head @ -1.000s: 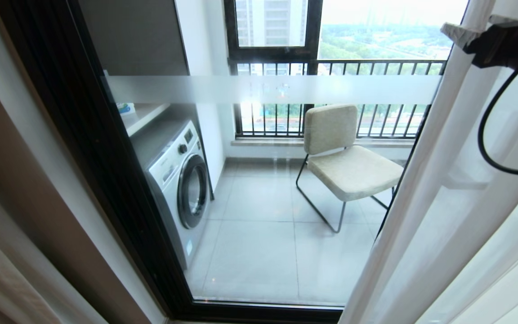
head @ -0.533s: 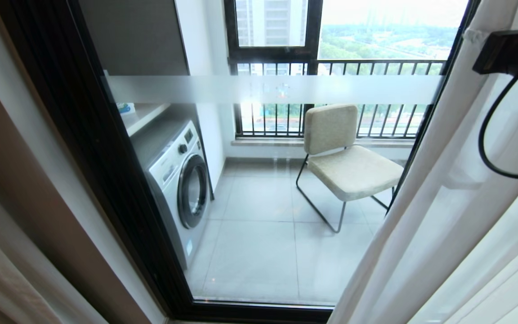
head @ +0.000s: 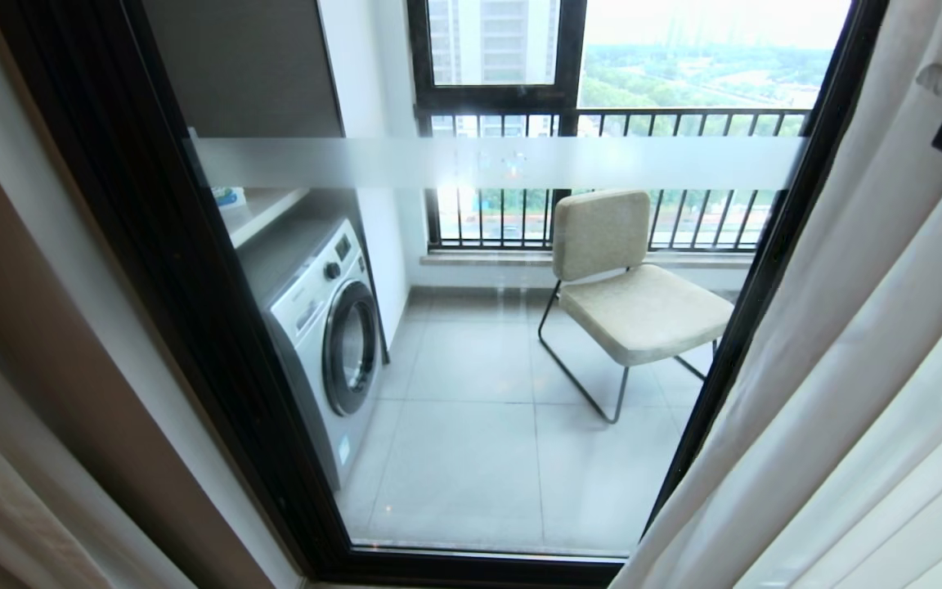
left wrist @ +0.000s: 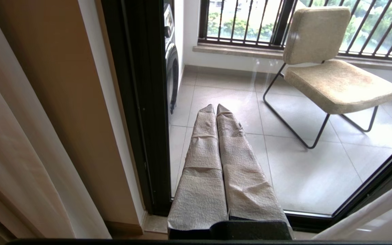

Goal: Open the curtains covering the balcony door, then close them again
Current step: Pull the inner curtains open on both sides

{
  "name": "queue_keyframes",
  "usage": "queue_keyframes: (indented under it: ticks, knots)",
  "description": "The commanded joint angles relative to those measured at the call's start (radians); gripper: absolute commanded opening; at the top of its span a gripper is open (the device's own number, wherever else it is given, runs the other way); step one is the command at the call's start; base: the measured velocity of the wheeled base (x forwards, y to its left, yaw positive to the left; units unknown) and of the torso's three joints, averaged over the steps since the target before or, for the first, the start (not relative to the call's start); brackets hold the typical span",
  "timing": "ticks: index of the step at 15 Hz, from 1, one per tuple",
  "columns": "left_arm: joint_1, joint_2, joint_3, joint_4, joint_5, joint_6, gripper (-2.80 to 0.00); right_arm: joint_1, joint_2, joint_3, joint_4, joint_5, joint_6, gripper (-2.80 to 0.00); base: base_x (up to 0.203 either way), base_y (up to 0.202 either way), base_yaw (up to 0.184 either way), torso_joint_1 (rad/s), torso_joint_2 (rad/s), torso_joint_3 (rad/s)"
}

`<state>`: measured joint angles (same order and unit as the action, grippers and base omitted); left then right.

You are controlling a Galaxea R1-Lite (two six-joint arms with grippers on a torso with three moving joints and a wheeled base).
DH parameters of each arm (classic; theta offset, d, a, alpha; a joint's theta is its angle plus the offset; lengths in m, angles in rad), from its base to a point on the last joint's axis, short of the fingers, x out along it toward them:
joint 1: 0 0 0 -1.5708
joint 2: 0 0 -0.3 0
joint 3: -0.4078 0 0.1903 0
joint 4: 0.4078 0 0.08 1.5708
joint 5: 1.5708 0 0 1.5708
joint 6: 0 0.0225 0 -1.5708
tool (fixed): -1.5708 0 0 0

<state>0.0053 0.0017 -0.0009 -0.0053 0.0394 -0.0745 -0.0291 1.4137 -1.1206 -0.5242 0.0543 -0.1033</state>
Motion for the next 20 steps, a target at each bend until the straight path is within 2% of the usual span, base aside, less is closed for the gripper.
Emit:
queue_keyframes:
  ticks: [1,6,20]
  knots:
    - [0.001,0.0,-0.001,-0.001,0.001,-0.001,-2.8,-0.047,-0.072,0.042,0.032,0.001,-0.002,-2.8,0.0,0.0,0.0,0.0,0.0,0.0]
    - [0.001,0.0,-0.001,-0.001,0.001,-0.001,-2.8,-0.155,-0.099,0.064,0.03,0.001,-0.001,-2.8,0.0,0.0,0.0,0.0,0.0,0.0]
    - [0.001,0.0,0.0,-0.001,0.001,-0.001,-2.8,-0.153,-0.11,0.073,0.035,0.003,-0.001,-2.8,0.0,0.0,0.0,0.0,0.0,0.0]
